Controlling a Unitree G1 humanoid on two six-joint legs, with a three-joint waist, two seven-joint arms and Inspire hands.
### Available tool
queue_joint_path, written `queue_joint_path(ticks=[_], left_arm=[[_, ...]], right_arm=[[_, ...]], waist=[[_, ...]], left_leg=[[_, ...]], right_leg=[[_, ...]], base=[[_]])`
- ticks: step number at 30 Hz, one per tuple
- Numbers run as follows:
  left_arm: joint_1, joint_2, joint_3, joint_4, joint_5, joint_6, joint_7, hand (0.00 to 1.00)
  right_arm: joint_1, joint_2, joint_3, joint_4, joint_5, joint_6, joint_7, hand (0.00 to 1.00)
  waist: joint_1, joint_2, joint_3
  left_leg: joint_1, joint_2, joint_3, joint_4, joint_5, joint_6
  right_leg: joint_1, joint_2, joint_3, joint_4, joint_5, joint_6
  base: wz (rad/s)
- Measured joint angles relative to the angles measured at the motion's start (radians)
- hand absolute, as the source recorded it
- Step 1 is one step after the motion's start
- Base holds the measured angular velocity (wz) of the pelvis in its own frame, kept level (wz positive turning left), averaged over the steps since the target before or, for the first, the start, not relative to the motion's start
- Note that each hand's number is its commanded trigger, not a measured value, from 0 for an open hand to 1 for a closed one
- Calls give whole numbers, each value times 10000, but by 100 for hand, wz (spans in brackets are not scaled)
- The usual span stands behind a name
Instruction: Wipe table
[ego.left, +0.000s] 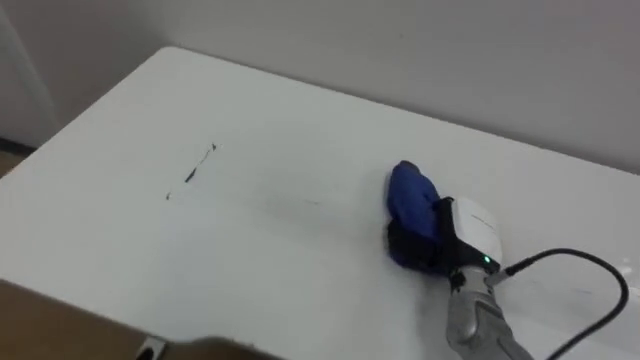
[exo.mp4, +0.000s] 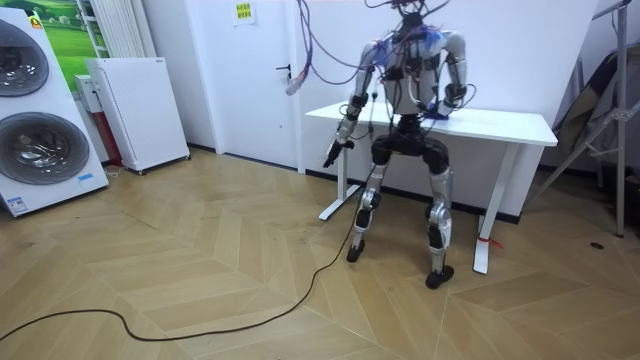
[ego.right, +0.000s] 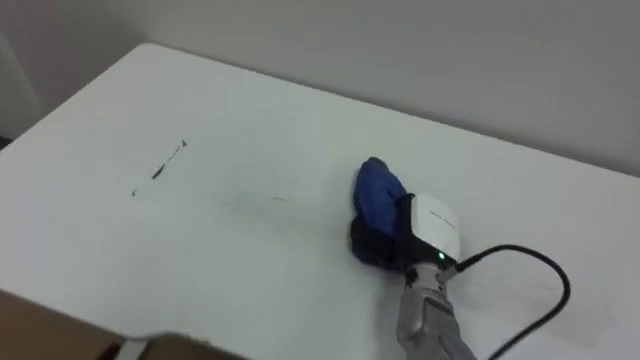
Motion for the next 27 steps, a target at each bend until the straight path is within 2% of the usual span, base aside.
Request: queue_joint_path(ticks=[1, 2, 3, 4, 6, 8, 10, 11, 12, 13, 14, 15, 16, 18, 19, 21, 26, 27], left_arm=[[3, -66, -8, -1, 0, -6, -3, 0], [4, -257, -64, 0, 1, -26, -5, 0], [10, -501, -116, -3, 9, -64, -19, 0], [11, -608, -123, -3, 9, -65, -32, 0], [17, -929, -147, 1, -1, -63, -46, 0], [19, -1076, -202, 64, -13, -81, -39, 0], [35, -1112, -340, 229, -13, -90, -30, 0], [69, -1139, -340, 394, -7, -92, -10, 0], [165, -1159, -337, 514, -7, -74, 9, 0], [206, -1167, -317, 568, -10, -57, 11, 0], [269, -1196, -300, 722, -15, -42, 22, 0], [443, -1224, -325, 716, -52, -7, 19, 0], [503, -1221, -384, 716, -143, 37, 9, 0], [520, -1214, -624, 675, -226, 232, 2, 0], [523, -1212, -638, 629, -228, 282, 1, 0], [537, -1191, -696, 447, -221, 391, 0, 0], [344, -1149, -714, -80, -108, 329, -4, 0], [311, -1143, -728, -81, -116, 323, 16, 0]], right_arm=[[1, -24, -20, -6, -15, -3, -15, 100], [17, -128, -114, -16, -75, -50, -25, 100], [128, -279, -233, -51, -148, -50, -22, 100], [161, -363, -239, -67, -153, -50, -21, 100], [293, -483, -265, -84, -126, -41, 34, 100], [323, -477, -319, -227, -136, 49, 183, 100], [310, -467, -215, -387, -121, 225, 334, 100], [213, -434, -185, -463, -150, 367, 455, 100], [118, -419, -167, -537, -198, 479, 660, 100], [100, -418, -169, -607, -258, 539, 766, 100], [82, -435, -167, -810, -327, 702, 1002, 100], [-7, -440, -101, -1078, -507, 903, 1289, 100], [-14, -432, -60, -1271, -676, 1065, 1436, 100], [-112, -542, 49, -1838, -1240, 1493, 1850, 100], [-140, -535, 57, -1893, -1370, 1551, 1876, 100], [-88, -501, 87, -2036, -1470, 1795, 1876, 100], [-40, -554, 186, -2112, -1776, 1916, 1796, 100], [20, -570, 258, -2137, -1760, 1917, 1696, 65]], waist=[[-81, 73, -20], [-341, 184, -45], [-507, 201, -73], [-568, 188, -78], [-654, 131, -84], [-635, 147, -85], [-560, 199, -68], [-454, 273, -29], [-436, 323, 3], [-436, 336, 8], [-359, 348, 7], [-328, 426, 39], [-363, 478, 29], [-370, 645, 26], [-387, 665, 43], [-572, 685, 30], [-703, 659, 20], [-734, 643, 22]], left_leg=[[-3, 173, 12, -90, 81, -136], [8, 444, 15, -319, 291, -352], [24, 479, 46, -534, 538, -401], [32, 477, 78, -608, 635, -405], [40, 480, 433, -612, 857, -360], [14, 479, 505, -477, 859, -347], [73, 464, 604, -455, 798, -237], [159, 445, 611, -456, 738, -136], [216, 383, 600, -453, 643, 18], [232, 339, 575, -461, 608, 75], [287, 118, 480, -536, 525, 209], [274, -92, 365, -570, 457, 304], [229, -164, 307, -566, 416, 372], [34, -326, 280, -600, 387, 311], [30, -376, 273, -619, 383, 276], [36, -543, 274, -685, 370, 269], [115, -732, 278, -885, 357, 360], [172, -738, 269, -920, 358, 362]], right_leg=[[41, 168, -167, -24, -109, -18], [14, 404, -404, 71, -323, -148], [-90, 450, -519, 306, -576, -224], [-139, 447, -554, 422, -686, -262], [-242, 459, -574, 748, -1011, -384], [-221, 528, -551, 799, -1087, -442], [-255, 581, -403, 889, -1154, -470], [-256, 654, -177, 867, -1145, -487], [-269, 661, -45, 857, -1123, -496], [-294, 657, 26, 846, -1105, -492], [-404, 612, 269, 845, -1040, -480], [-483, 596, 513, 746, -903, -448], [-489, 596, 549, 660, -791, -435], [-614, 584, 810, 316, -448, -335], [-638, 579, 907, 272, -404, -317], [-605, 558, 1057, 152, -339, -268], [-552, 584, 1264, 39, -342, -260], [-484, 601, 1268, -6, -339, -258]], base=[[6], [35], [39], [32], [18], [4], [-7], [-25], [-26], [-32], [-44], [-45], [-37], [-25], [-20], [-3], [-1], [0]])
